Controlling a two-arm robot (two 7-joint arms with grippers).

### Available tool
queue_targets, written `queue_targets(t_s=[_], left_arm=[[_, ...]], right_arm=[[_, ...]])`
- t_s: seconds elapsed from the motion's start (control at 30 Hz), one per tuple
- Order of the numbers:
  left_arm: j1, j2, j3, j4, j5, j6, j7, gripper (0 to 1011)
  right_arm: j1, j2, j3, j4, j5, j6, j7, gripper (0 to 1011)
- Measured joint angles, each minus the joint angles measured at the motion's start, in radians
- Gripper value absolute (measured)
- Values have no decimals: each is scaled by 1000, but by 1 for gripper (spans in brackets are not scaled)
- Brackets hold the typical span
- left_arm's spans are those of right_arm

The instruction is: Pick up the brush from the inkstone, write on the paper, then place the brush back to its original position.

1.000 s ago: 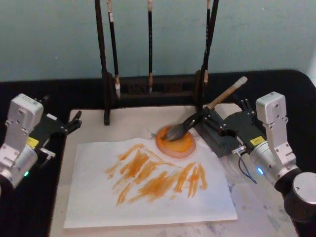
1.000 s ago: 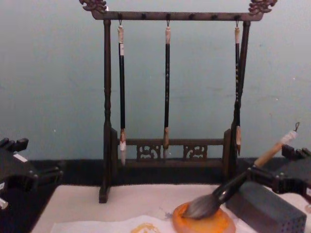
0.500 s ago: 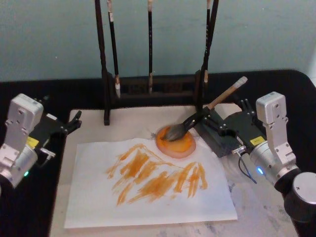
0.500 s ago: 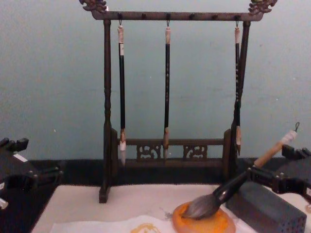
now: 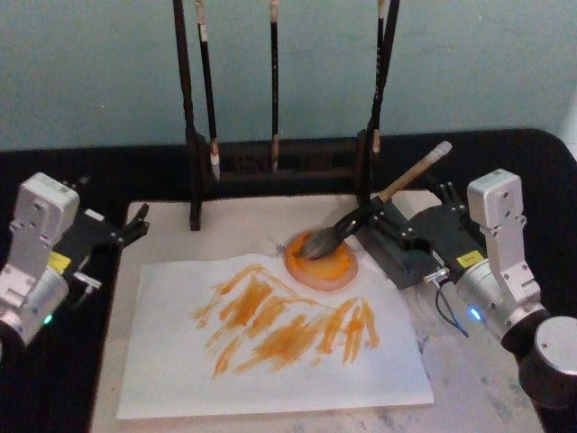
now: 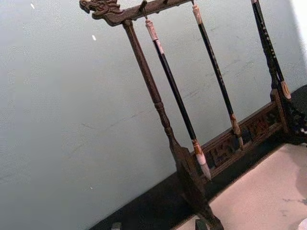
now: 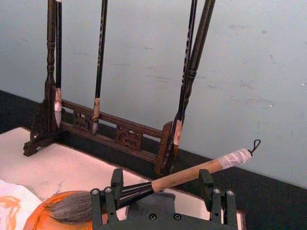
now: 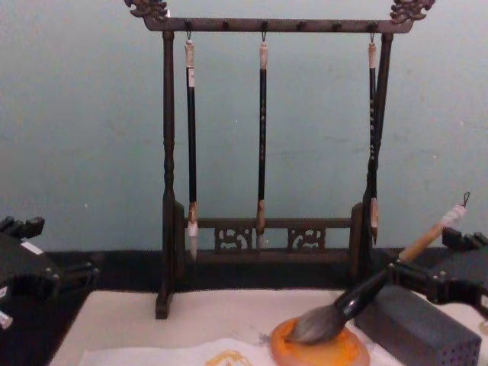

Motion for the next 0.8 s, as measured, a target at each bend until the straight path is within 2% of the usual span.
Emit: queue_targets(t_s=[0.8], left_arm=[[0, 0, 0, 0, 0, 0, 0, 1001]], right_arm=[[0, 0, 0, 0, 0, 0, 0, 1000]])
